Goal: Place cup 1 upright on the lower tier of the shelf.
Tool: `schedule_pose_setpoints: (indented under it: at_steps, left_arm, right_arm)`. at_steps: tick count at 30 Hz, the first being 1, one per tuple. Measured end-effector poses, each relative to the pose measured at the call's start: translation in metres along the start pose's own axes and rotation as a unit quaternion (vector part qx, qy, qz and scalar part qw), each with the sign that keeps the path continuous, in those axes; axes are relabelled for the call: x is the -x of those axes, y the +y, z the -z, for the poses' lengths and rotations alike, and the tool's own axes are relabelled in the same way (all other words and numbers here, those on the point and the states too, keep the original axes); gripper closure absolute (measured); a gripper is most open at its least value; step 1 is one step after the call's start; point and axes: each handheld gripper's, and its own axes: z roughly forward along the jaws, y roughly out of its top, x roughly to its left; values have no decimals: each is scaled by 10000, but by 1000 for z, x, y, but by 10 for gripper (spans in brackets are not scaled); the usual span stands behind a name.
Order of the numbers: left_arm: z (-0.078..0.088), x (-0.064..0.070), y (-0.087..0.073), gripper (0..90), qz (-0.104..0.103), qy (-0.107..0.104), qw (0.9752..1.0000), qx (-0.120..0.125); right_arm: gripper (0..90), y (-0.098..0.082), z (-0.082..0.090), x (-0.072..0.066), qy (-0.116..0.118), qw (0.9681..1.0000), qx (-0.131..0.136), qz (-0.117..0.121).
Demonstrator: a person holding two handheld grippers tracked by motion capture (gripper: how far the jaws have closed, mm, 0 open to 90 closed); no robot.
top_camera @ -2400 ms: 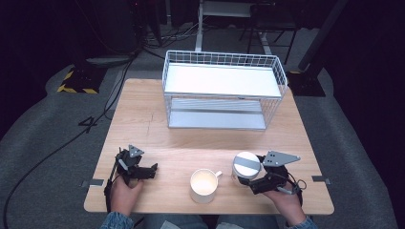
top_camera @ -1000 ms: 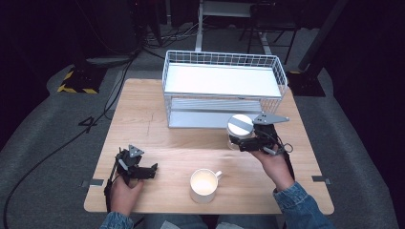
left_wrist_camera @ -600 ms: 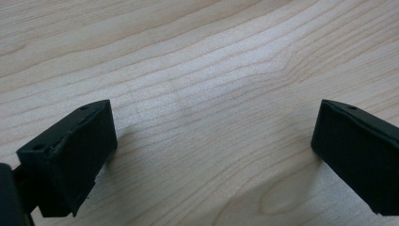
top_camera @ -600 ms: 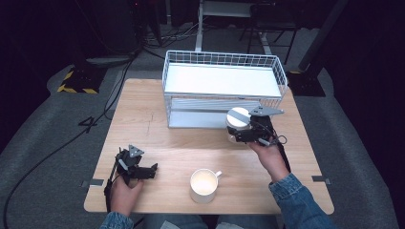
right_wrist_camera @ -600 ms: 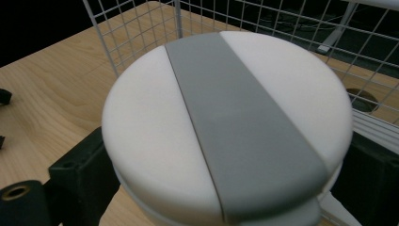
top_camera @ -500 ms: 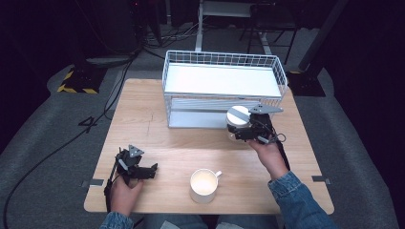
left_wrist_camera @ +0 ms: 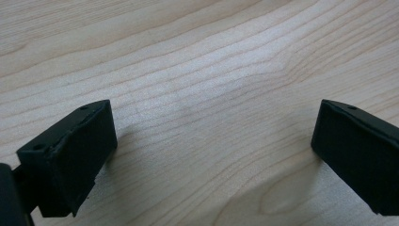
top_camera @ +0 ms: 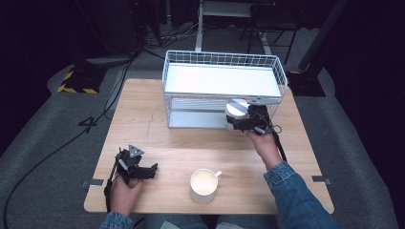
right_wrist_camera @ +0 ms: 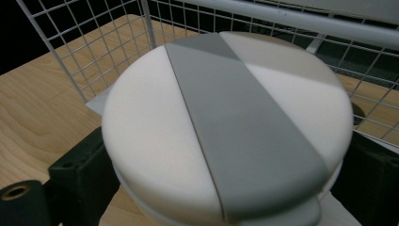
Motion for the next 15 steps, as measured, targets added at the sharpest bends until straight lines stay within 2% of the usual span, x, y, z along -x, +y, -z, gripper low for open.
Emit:
schedule_pose_setpoints:
  at_steps: [5, 15]
  left_arm:
    - [0, 0, 0, 11, -1, -1, 10000, 0]
    - [0, 0, 0, 11, 0, -1, 10000, -1]
  right_arm:
    - [74, 1, -8, 3, -20, 9999, 86, -114]
    - [74, 1, -22, 5, -177, 9996, 180, -118]
